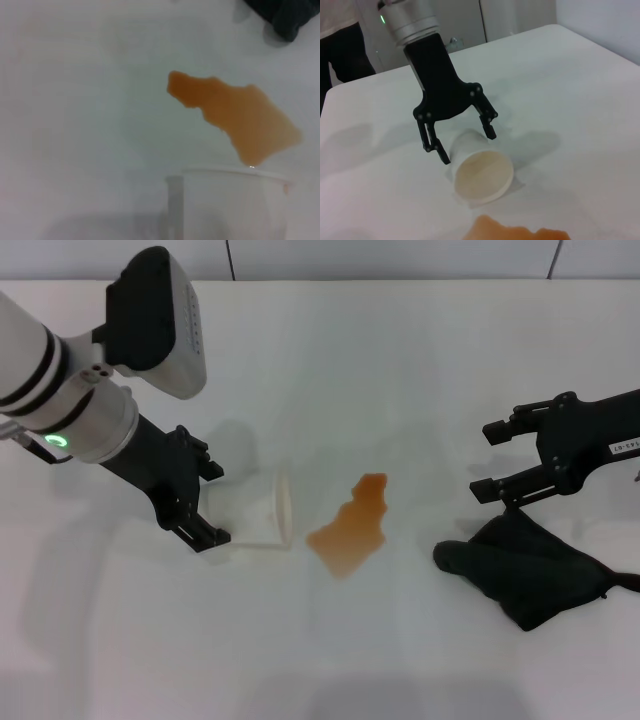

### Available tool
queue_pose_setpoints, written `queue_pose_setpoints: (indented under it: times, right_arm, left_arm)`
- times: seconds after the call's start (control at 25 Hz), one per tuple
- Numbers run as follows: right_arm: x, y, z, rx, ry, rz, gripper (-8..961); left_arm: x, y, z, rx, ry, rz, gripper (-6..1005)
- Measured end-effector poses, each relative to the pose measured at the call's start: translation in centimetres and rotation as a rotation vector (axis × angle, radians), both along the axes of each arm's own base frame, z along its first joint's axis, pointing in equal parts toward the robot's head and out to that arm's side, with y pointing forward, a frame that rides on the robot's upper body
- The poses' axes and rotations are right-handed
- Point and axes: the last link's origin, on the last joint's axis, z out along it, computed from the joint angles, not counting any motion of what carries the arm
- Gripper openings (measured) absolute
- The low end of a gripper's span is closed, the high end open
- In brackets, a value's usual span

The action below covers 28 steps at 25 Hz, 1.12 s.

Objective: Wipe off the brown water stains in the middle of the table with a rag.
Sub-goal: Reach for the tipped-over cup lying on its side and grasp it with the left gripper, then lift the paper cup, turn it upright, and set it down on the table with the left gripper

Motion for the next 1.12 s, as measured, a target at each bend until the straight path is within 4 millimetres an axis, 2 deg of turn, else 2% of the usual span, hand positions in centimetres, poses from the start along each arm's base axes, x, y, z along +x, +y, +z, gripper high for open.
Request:
queue_pose_setpoints:
  times: [0.8,1.0,1.12]
  right_arm:
    - [0.5,0.0,-0.3,0.0,0.003,-0.027,851]
    - [0.4,0.0,-0.5,-0.003,0.006,-0.029,851]
    - [0.4,0.0,-0.5,-0.003,0.007,-0.03,851]
  left_arm:
    - [-0.2,0.4,-2.0,0.014,0.001,-0.095,879]
    - [-0.9,0.4,-2.4,0.032,0.001,-0.095,861]
    - [-1.3,0.5,-2.3,0.066,-0.025,-0.093,760]
